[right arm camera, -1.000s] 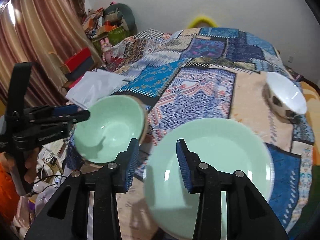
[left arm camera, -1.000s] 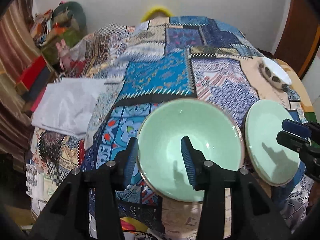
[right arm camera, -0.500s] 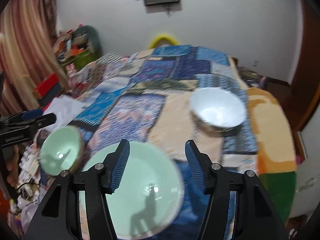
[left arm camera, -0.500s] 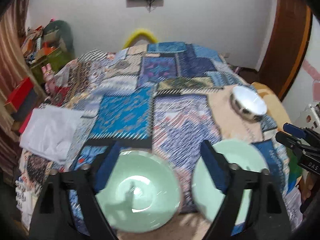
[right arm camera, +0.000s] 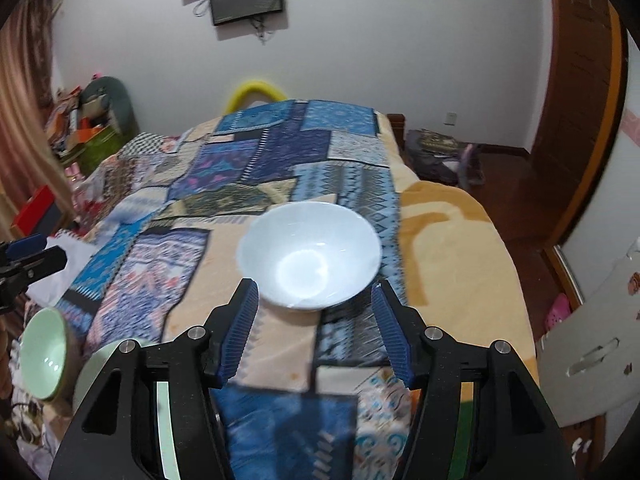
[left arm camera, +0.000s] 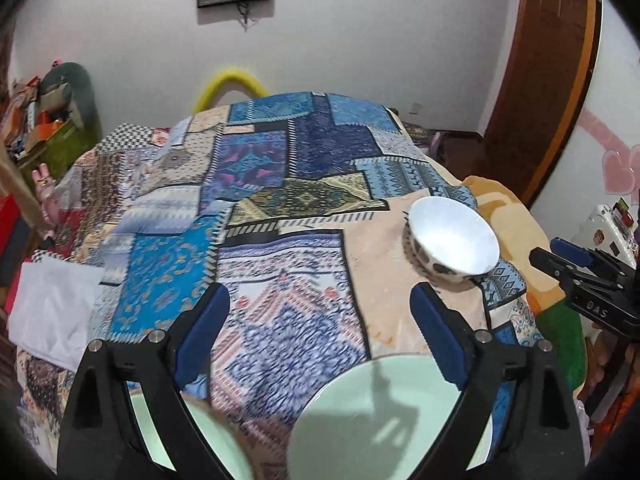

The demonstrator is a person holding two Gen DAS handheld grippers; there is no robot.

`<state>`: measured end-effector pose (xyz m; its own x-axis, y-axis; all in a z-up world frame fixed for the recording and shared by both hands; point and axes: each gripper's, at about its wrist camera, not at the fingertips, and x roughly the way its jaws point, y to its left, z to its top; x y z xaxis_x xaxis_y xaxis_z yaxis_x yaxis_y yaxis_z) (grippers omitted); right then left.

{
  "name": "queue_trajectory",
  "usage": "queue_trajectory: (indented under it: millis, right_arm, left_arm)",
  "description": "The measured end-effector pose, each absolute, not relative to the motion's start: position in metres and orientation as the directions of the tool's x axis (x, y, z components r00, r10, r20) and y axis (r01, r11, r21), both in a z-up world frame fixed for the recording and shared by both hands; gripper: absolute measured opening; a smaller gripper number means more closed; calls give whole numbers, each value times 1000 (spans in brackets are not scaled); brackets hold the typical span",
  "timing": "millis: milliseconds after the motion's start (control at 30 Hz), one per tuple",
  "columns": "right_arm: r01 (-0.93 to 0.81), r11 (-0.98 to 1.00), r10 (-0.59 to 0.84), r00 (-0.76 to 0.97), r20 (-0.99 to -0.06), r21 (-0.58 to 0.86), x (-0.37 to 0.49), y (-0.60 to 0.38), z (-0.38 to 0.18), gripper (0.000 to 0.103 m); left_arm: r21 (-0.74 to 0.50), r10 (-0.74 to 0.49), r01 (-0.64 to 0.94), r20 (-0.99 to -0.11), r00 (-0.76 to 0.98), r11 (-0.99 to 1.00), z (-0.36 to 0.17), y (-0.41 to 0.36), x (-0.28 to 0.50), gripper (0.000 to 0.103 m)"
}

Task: Organize plates and bowls
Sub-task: 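Move both grippers to the white spotted bowl and grasp its rim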

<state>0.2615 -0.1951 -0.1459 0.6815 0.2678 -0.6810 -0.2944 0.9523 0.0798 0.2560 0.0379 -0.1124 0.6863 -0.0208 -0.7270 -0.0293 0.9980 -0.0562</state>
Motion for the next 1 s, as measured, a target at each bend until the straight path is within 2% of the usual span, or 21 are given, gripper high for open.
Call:
queue_trajectory:
  millis: [233, 367, 567, 833, 1000]
  right_arm:
    - [-255, 962, 244, 651, -718, 96, 297, -205, -173, 55]
    - [-247, 964, 241, 632, -737, 104, 316, -208, -186, 42]
    - [-210, 971, 224, 612, -759, 117, 340, -218, -199, 34]
    - [-262, 957, 258, 557, -790, 128, 361, -214, -213, 15]
    - [-295, 948, 274, 551, -789, 123, 356, -210, -215, 15]
  left_arm:
    - [-100, -73, -6, -766, 638, 995, -136, 26, 297, 92]
    - [-89, -71, 3, -777, 625, 996, -147, 18, 319, 92]
    - [-92, -86, 20, -793, 603, 996, -160, 7, 348, 92]
    - [-87, -91, 34, -815, 573, 996, -177, -6, 371, 92]
    - [-84, -94, 44, -827, 555, 996, -187, -14, 378, 92]
